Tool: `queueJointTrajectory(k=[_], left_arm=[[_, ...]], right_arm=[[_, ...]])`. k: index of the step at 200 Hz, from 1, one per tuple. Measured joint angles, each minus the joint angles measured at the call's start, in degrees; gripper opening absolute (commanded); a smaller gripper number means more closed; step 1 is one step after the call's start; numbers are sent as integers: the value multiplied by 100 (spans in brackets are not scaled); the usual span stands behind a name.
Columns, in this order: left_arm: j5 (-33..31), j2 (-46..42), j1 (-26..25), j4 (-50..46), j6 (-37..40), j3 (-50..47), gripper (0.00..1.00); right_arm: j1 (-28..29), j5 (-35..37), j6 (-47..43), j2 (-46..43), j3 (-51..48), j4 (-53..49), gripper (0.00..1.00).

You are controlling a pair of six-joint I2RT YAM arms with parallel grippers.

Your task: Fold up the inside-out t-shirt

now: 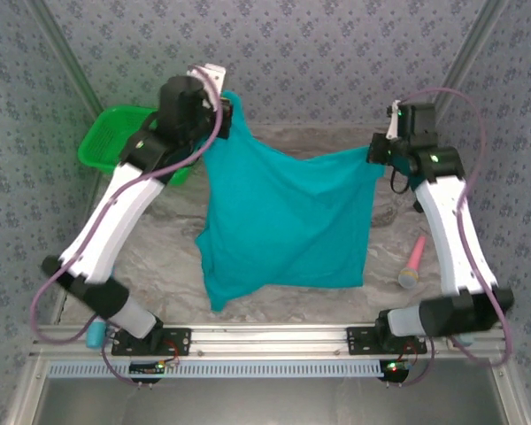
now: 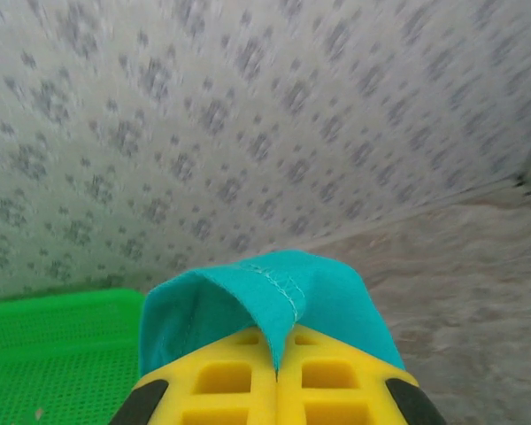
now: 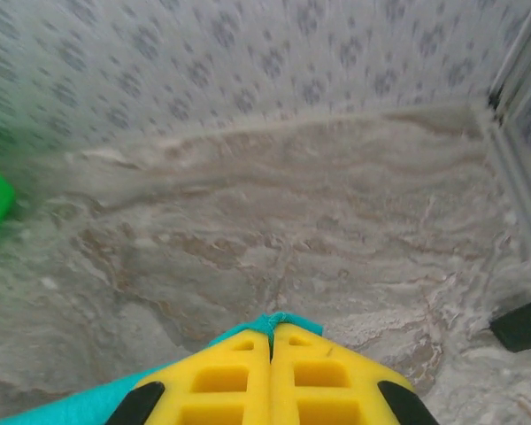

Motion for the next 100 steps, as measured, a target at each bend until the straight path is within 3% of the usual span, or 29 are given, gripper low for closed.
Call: queueJointTrajectory(k=[29,63,82,100], left_arm=[[144,1663,442,-455,48,1587,0],[210,3434,549,-1397,201,4607,0],[289,3560,549,-1722,240,5292,0],[391,3060,542,-1792,240,4922,0]], right_arm=[[-173,-116,-92,1392,815,142,0],[-184,-201,-179,2205,2149,188,0],[-173,-195,-192,1987,2306,291,0],[-136,-138,-195,1510,2149,402,0]])
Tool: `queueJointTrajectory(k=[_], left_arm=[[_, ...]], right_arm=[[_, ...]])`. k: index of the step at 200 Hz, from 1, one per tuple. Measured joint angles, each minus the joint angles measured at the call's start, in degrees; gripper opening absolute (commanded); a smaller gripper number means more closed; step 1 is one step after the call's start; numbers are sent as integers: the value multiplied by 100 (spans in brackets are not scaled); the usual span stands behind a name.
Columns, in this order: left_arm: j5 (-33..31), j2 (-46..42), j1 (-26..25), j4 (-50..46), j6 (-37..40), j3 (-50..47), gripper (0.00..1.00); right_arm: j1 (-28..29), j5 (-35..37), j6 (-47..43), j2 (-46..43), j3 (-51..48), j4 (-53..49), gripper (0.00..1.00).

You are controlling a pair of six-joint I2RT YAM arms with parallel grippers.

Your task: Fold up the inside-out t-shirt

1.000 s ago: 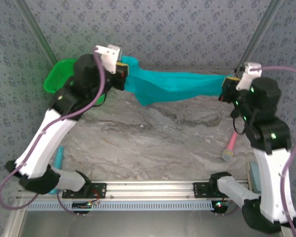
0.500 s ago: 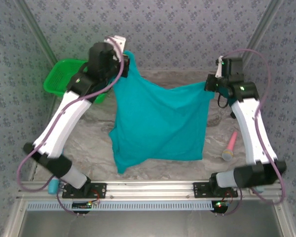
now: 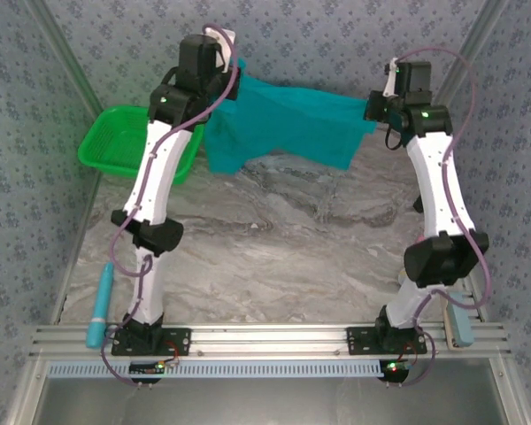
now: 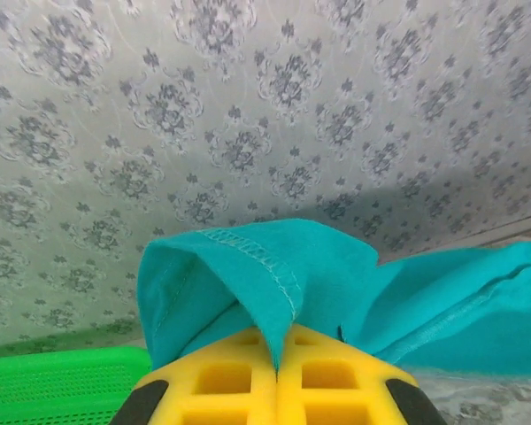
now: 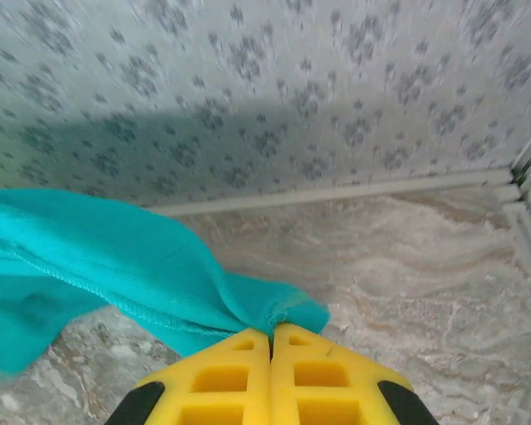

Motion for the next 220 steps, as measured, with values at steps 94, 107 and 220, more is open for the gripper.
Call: queueJointTrajectory(k=[94,107,220], left_arm=[[527,-5252,-514,2483,-1698,-10174,26],[654,-5329,-514,2529,-2232,-11243,28],[638,-6199,-509,2087,-3716,-11849,59]], right_arm=[[1097,446,1008,-3543,-6439,887,36],[1405,503,1375,-3692,-7173,581,44],[1550,-111,1722,-1930,-6570,778,44]])
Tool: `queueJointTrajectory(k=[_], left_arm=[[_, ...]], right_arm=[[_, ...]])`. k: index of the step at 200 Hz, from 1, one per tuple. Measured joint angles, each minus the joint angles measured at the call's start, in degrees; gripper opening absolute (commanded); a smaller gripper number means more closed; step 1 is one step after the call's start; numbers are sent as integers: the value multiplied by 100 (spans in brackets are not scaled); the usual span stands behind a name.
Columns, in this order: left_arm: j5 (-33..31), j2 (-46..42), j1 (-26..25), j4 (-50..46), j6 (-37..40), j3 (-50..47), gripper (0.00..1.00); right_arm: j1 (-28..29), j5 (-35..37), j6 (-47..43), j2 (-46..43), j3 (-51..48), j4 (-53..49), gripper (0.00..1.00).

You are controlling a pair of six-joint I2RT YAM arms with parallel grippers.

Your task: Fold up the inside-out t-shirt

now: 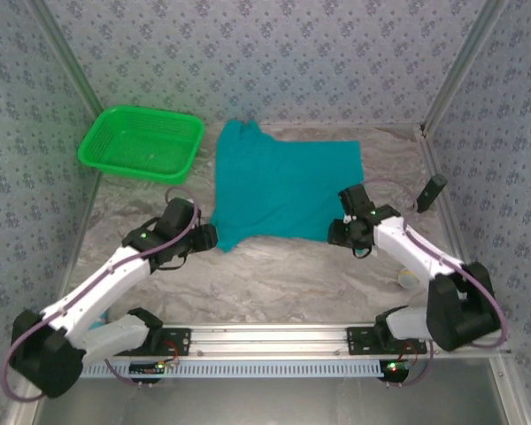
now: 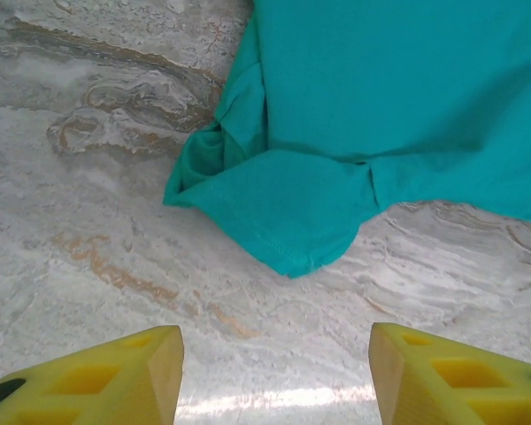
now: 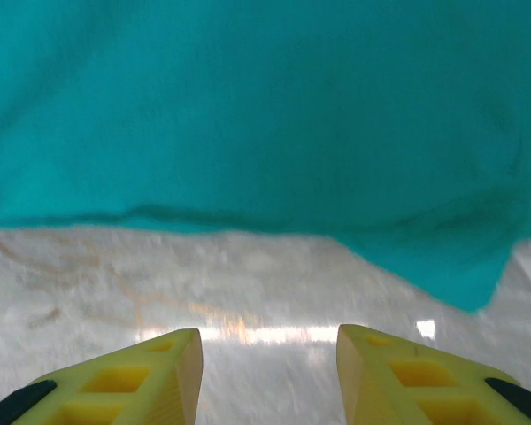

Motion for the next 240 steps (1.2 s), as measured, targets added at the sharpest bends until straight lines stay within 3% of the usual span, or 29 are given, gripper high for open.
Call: queueJointTrajectory(k=[38,58,75,101,141,167,188,208,240], left_arm=[[-31,1471,28,302,0,643,59],[-111,2015,116,490,-94,767,46],[-68,2347,319,551,-236,721,37],[-15,2474,688,658,-396,389,34],[-94,2485,890,529,-284,372,36],[-96,2472,1325,376,-142,479,42],[-155,2317,1473,208,-101,619,42],[-68,2186,1447,184,-103,782,42],[85,2463,1202,195,-105,1134,42]], right_arm=[[-367,-192,-363,1187,619,815,41],[-380,-188,-511,1722,863,1099,25],[-345,-177,-533,1998,894,1145,18],[-103,-72,-511,2059,699,1003,13],[1158,-197,-157,1515,197,680,14],[2575,-1088,282,1427,133,619,25],[3119,-2037,525,1416,278,782,36],[2653,-2455,509,1384,566,835,40],[1027,-2127,162,1558,1460,907,40]])
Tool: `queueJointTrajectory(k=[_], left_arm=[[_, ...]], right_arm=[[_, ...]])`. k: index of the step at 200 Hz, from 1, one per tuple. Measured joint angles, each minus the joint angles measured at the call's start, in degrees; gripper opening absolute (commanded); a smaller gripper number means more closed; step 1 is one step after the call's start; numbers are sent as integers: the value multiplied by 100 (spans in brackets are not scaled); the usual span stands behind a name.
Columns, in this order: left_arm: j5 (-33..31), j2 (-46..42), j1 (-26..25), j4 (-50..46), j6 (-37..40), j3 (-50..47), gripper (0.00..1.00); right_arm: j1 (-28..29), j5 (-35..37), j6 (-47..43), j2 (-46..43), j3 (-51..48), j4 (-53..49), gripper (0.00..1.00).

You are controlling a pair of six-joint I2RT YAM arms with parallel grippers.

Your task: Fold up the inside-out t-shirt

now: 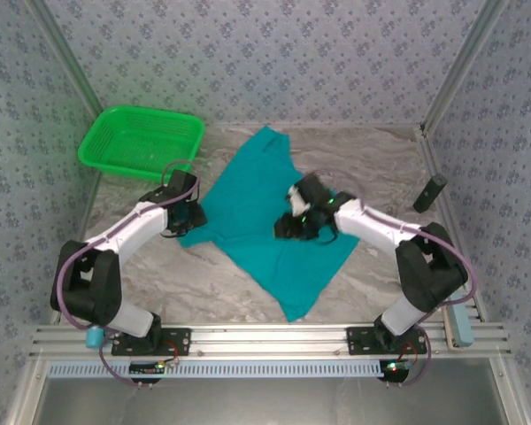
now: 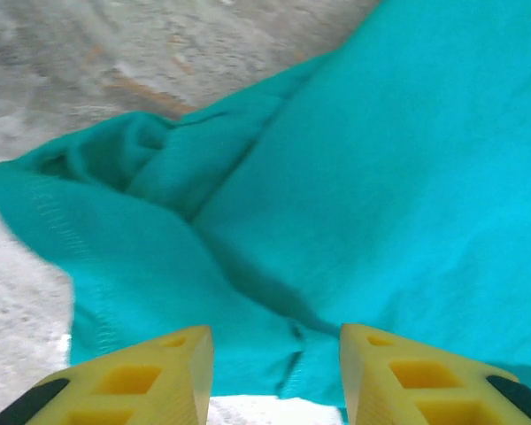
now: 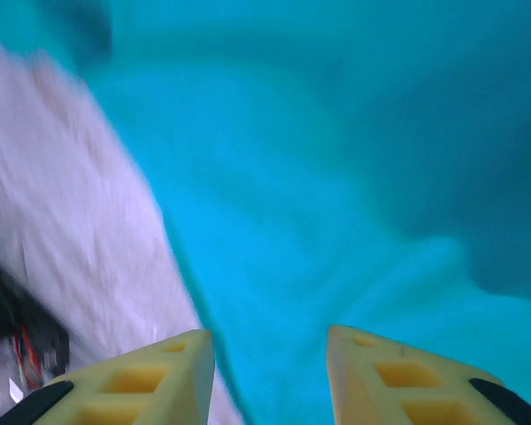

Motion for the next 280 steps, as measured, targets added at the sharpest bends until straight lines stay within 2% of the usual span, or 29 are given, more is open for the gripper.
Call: queueJointTrajectory(k=[25,65,90,110,146,168,184,201,227,248,261,280], left_arm=[[103,476,-245,81,0,264,42],[151,1495,-313,122,44,942,41],[153,2120,-313,118,125,1558,40],[238,2682,-319,151,210,2173,36],[282,3569,-415,229,402,3331,36],[339,4389,-466,-9,597,4592,38],[433,4962,-492,-149,748,5556,49],[481,5261,-505,-168,929,6078,58],[658,5313,-531,-330,1099,6330,65],[809,5169,-579,-433,1335,6290,67],[905,4833,-647,-470,1456,5928,68],[1082,3886,-774,-483,1554,4962,68]], right_arm=[[-883,450,-216,553,476,422,40],[-1434,992,-247,1381,595,531,35],[-1672,1141,-76,1307,116,570,32],[-1674,1220,63,896,-382,675,30],[-1322,1329,560,-114,-1606,778,28],[-688,1504,942,-614,-2046,678,34],[-166,1593,1080,-702,-2057,490,38],[120,1692,1174,-796,-2026,208,41],[208,1893,940,-1228,-2026,-278,42],[651,2002,90,-1696,-1996,-522,43],[1086,1985,-588,-1893,-1952,-540,44],[1757,1871,-1744,-2020,-1864,-439,45]])
